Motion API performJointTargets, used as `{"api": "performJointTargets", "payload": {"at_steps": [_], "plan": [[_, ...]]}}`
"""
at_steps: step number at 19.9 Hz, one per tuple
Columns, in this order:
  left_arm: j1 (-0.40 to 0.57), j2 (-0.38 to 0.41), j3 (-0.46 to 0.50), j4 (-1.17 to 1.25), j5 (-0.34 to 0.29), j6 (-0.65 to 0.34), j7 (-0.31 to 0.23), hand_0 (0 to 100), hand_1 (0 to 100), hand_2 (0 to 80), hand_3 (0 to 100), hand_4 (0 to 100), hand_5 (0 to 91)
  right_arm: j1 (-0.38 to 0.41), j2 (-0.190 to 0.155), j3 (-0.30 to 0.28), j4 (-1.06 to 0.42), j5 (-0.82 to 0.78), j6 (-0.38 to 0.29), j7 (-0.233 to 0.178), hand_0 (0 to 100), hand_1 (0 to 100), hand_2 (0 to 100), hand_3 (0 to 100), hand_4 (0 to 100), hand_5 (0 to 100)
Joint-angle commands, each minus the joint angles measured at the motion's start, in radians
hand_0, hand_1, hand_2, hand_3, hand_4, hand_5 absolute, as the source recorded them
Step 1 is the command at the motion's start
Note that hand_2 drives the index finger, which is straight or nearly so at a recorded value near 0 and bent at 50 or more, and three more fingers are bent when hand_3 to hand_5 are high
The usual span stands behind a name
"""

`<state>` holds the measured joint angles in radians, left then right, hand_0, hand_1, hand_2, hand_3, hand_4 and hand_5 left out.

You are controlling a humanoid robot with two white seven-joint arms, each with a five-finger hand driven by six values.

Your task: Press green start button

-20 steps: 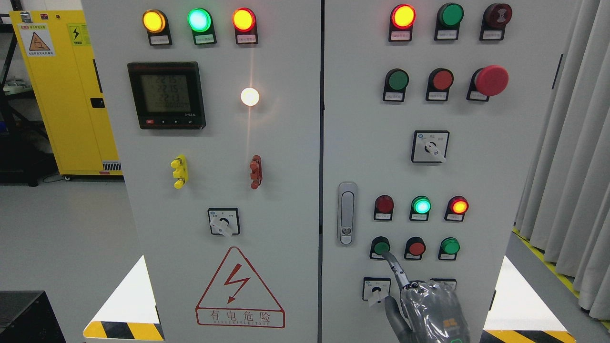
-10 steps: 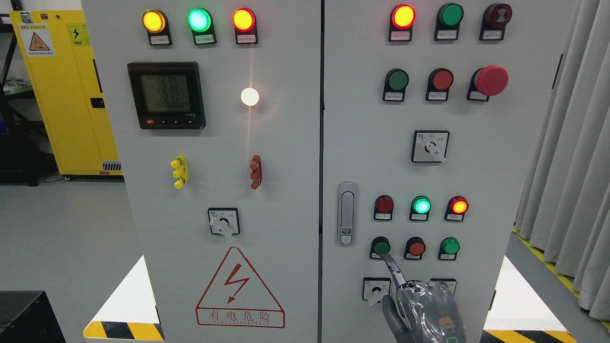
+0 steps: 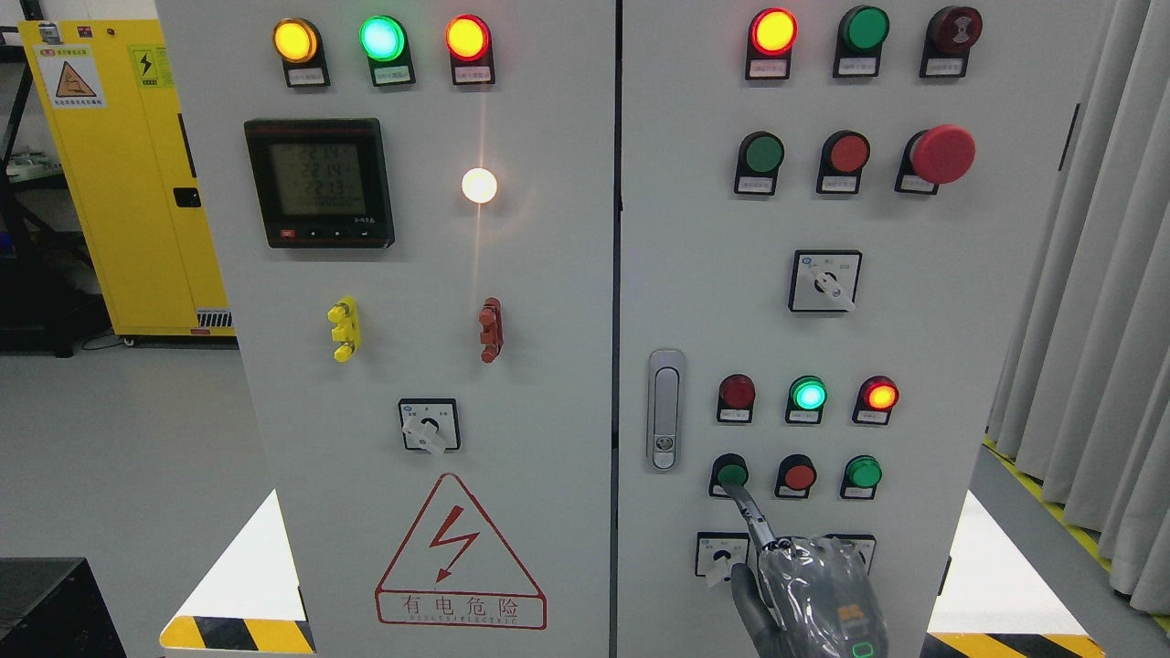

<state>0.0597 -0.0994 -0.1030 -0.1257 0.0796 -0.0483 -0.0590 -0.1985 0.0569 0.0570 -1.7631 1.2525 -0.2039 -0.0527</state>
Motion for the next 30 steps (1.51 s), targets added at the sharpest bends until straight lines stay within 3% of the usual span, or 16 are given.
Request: {"api": "performJointTargets", "payload": {"at_steps": [1, 30], "plan": [[0.0, 0.0, 0.0, 0.0, 0.0, 0.001, 0.001, 12, 56, 0.0, 0, 0, 0.0, -0.007, 0.0, 0.003, 0.022, -0.019, 0.004, 0.004, 78, 98, 0, 100, 100, 100], [0.0, 0.0, 0.0, 0.0, 0.0, 0.001, -0.001, 12, 56, 0.0, 0, 0, 0.0, -0.018, 0.0, 0.003, 0.036, -0.062, 0.021, 0.005, 81, 98, 0, 100, 100, 100]]}}
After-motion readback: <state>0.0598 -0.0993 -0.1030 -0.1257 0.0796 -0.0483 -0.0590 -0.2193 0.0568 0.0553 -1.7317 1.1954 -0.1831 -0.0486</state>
